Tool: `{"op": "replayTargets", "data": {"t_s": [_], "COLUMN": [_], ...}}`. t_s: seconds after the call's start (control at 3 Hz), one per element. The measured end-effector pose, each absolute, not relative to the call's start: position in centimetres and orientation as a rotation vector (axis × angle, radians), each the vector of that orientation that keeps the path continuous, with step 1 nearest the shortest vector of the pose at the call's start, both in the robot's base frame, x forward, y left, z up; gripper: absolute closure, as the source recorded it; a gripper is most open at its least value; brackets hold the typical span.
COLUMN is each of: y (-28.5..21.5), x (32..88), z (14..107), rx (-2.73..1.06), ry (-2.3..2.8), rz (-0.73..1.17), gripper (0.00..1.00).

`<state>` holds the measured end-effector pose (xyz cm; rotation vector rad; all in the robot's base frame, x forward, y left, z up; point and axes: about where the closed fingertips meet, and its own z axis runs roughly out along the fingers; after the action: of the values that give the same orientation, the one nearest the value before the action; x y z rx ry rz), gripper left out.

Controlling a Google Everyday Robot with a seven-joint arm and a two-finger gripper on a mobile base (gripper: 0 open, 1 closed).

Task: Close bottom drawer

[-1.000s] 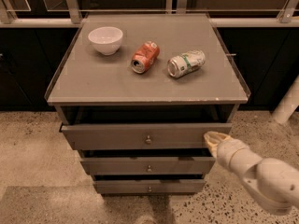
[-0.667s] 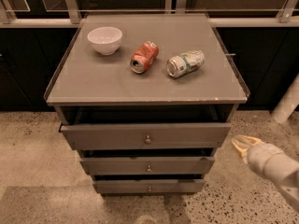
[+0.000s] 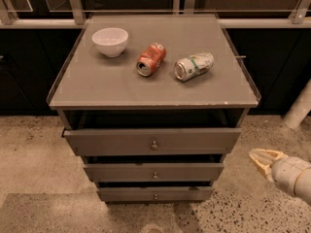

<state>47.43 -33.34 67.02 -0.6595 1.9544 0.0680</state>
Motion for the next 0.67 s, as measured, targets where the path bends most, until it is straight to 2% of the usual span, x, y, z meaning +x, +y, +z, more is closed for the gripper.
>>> {"op": "replayTargets", "data": {"t_s": [0.33,0.67], "y": [-33.32,-33.32], "x": [47.44,47.44], "z": [67.01,67.01], "rx": [-0.660,-0.660], "ry": [1.954,1.954], "rz": [0.068,0.068], "gripper": [0.11,0.00]}}
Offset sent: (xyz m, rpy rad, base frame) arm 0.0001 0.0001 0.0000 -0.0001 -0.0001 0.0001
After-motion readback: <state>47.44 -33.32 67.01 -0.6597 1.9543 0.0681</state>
